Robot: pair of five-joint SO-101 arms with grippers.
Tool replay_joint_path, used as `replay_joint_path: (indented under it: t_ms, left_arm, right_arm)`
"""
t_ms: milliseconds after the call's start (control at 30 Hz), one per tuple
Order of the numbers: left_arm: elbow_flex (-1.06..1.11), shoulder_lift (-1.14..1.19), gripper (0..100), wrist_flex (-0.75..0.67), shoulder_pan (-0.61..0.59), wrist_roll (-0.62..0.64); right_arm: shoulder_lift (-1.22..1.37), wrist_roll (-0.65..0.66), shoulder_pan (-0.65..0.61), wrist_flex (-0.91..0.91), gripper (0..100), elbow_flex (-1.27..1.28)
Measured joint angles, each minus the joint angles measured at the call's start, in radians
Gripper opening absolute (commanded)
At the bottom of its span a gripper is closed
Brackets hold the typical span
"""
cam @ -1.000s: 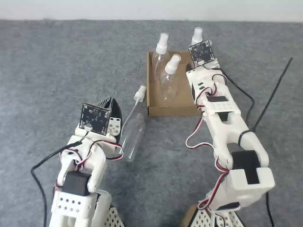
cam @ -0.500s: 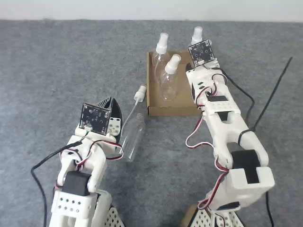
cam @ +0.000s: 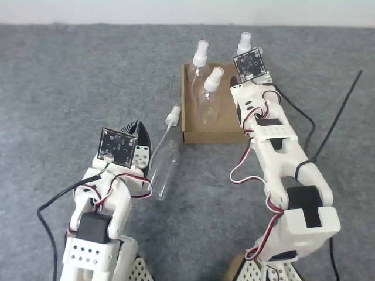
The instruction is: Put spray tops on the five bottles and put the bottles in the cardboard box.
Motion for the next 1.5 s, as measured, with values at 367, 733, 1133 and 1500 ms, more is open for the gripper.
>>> replay_joint_path:
  t_ms: [367,733,1133,1500]
  left_arm:
    - [0.000,0.000,1,0.000,0.000,0.000]
    - [0.000,0.000,1,0.000,0.000,0.000]
    - [0.000,0.000,1,0.000,-0.002,0.000]
    - [0.000,0.000,1,0.000,-0.003,0.000]
  right_arm:
    - [0.000,0.003,0.000,0.000,0.9,0.000]
    - [0.000,0.003,0.000,0.000,14.5,0.000]
    - [0.000,0.003,-0.021,0.000,14.7,0.000]
    - [0.000,0.003,-0.020,0.000,14.8,0.000]
